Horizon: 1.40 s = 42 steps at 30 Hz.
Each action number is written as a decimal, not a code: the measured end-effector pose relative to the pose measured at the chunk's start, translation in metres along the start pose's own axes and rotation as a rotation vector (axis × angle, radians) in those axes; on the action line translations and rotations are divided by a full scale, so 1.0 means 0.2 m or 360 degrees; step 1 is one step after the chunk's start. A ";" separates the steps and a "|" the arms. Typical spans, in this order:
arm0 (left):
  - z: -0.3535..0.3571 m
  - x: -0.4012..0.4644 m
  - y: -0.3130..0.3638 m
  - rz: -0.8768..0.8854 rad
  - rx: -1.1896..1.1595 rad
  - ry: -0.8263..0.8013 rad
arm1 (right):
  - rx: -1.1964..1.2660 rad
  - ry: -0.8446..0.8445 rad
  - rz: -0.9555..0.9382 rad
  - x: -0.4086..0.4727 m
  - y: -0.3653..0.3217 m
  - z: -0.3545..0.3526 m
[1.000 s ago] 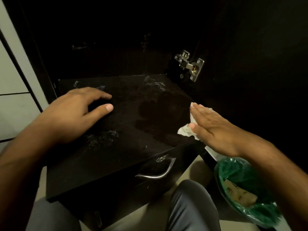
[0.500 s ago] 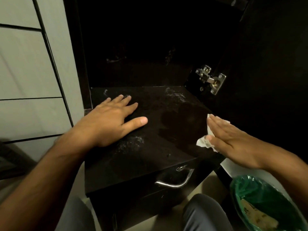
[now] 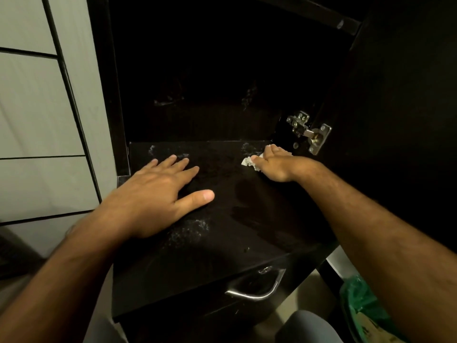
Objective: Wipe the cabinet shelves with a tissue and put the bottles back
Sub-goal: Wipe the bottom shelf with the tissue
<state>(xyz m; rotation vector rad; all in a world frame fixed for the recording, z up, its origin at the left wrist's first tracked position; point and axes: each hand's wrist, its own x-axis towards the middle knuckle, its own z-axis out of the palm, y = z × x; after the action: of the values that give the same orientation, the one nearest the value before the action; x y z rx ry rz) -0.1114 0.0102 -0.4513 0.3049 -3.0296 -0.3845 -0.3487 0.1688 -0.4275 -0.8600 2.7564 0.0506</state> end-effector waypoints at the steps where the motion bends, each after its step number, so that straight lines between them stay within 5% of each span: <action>1: 0.00 0.00 0.00 0.0001 0.0004 0.0008 | 0.0003 -0.0012 0.0032 0.03 -0.01 -0.01; 15: 0.00 0.00 0.01 0.0006 -0.0031 0.0028 | 0.0064 0.0124 0.0110 0.12 -0.13 -0.02; 25: -0.01 -0.02 0.01 -0.0023 -0.0089 0.0088 | -0.0100 0.0069 -0.0721 -0.09 -0.13 0.08; 30: 0.00 -0.02 0.01 -0.0025 -0.0109 0.0085 | -0.0161 0.0075 -0.0293 -0.03 0.10 0.01; 36: -0.01 -0.02 0.02 -0.0057 -0.0126 0.0105 | -0.0120 0.0093 -0.0103 0.08 -0.22 0.00; 42: -0.02 -0.02 0.02 -0.0039 -0.0115 0.0149 | -0.0151 0.0073 -0.0650 -0.09 -0.18 0.08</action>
<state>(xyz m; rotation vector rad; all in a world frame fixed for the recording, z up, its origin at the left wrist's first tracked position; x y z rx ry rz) -0.1073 0.0138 -0.4477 0.3449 -2.9155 -0.4667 -0.3108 0.1501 -0.4365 -1.4473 2.5781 0.0871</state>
